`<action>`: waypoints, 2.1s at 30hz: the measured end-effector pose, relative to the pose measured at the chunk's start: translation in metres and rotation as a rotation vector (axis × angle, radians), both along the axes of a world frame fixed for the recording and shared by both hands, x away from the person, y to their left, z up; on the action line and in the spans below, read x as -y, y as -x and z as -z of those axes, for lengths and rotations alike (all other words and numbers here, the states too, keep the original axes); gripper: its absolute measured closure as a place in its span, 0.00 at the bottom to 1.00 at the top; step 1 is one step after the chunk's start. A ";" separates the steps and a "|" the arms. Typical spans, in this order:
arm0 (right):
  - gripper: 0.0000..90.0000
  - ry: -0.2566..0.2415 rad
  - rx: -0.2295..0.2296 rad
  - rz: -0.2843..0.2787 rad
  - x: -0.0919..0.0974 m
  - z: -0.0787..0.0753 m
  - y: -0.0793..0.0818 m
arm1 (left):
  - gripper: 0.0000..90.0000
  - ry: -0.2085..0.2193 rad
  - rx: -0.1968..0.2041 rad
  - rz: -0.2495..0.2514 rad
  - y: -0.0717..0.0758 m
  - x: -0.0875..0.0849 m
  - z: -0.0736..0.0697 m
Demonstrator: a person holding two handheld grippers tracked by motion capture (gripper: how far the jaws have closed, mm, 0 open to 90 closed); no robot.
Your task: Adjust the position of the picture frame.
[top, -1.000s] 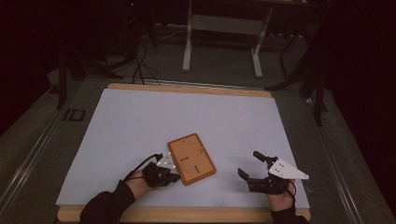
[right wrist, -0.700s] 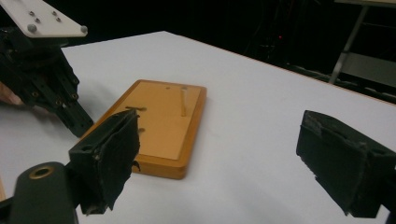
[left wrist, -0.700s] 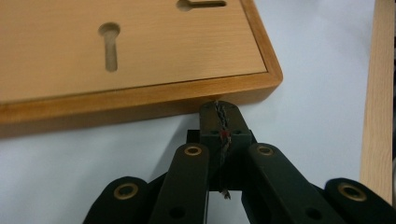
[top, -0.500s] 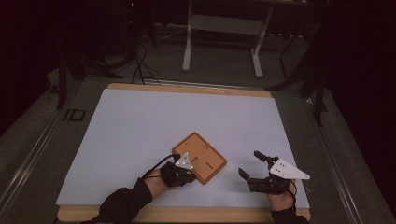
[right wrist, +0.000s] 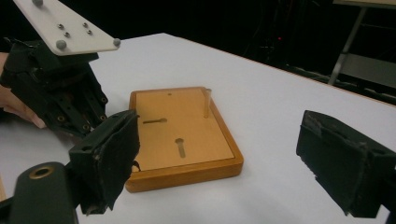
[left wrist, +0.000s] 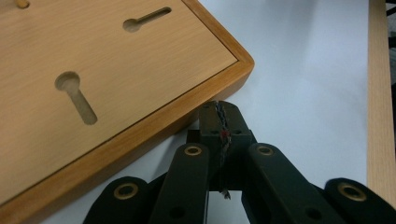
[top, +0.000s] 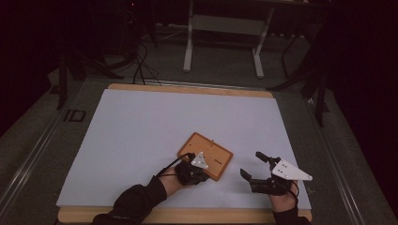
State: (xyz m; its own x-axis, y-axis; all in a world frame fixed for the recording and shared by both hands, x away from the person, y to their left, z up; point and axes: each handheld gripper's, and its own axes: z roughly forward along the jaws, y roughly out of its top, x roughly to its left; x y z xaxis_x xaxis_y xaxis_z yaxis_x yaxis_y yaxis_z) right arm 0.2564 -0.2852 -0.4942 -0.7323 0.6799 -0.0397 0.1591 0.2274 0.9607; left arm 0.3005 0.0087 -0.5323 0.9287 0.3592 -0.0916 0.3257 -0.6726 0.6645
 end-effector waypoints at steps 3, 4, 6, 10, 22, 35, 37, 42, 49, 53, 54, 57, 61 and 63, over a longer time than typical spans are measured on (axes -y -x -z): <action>0.14 -0.001 0.000 0.000 0.000 0.000 0.000 | 1.00 0.004 0.000 0.002 -0.002 0.004 0.001; 0.14 0.000 -0.001 0.002 0.000 0.000 0.000 | 1.00 0.008 0.001 -0.001 -0.003 0.006 0.001; 0.14 -0.001 0.000 0.001 0.001 0.000 0.000 | 1.00 0.005 0.001 0.001 -0.004 0.009 0.001; 0.14 0.001 -0.002 -0.001 0.000 0.000 0.000 | 1.00 0.009 -0.003 0.001 -0.005 0.014 0.000; 0.14 0.006 -0.002 -0.005 -0.001 0.000 0.000 | 1.00 0.034 0.028 -0.053 -0.004 -0.016 -0.020; 0.14 0.007 -0.002 -0.006 -0.002 0.001 0.000 | 1.00 0.045 0.048 -0.173 -0.037 -0.042 -0.031; 0.14 0.006 -0.003 -0.005 -0.002 0.001 0.000 | 1.00 0.042 0.051 -0.193 -0.048 -0.042 -0.032; 0.14 0.007 -0.005 -0.005 -0.001 0.001 0.000 | 1.00 0.040 0.064 -0.221 -0.066 -0.040 -0.032; 0.14 0.007 -0.009 -0.007 -0.001 0.002 -0.001 | 1.00 0.009 0.089 -0.267 -0.097 -0.034 -0.029; 0.14 0.007 -0.009 -0.007 -0.001 0.002 -0.001 | 1.00 0.014 0.092 -0.289 -0.109 -0.031 -0.028; 0.14 0.007 -0.009 -0.007 0.000 0.002 -0.001 | 1.00 0.021 0.097 -0.300 -0.115 -0.030 -0.028; 0.14 0.005 -0.014 -0.008 0.000 0.003 -0.001 | 1.00 0.008 0.109 -0.308 -0.125 -0.026 -0.027; 0.14 0.006 -0.019 -0.016 -0.001 0.003 -0.001 | 1.00 -0.012 0.122 -0.317 -0.137 -0.019 -0.024; 0.14 0.007 -0.019 -0.020 -0.001 0.003 -0.001 | 1.00 -0.020 0.122 -0.316 -0.141 -0.017 -0.023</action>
State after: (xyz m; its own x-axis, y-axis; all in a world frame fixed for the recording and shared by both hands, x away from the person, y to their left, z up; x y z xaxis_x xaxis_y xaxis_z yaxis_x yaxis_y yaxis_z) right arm 0.2575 -0.2843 -0.4976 -0.7461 0.6651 -0.0310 0.1723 0.2378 0.9559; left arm 0.4417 0.0259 -0.5098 0.7746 0.6320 0.0231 0.4393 -0.5640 0.6992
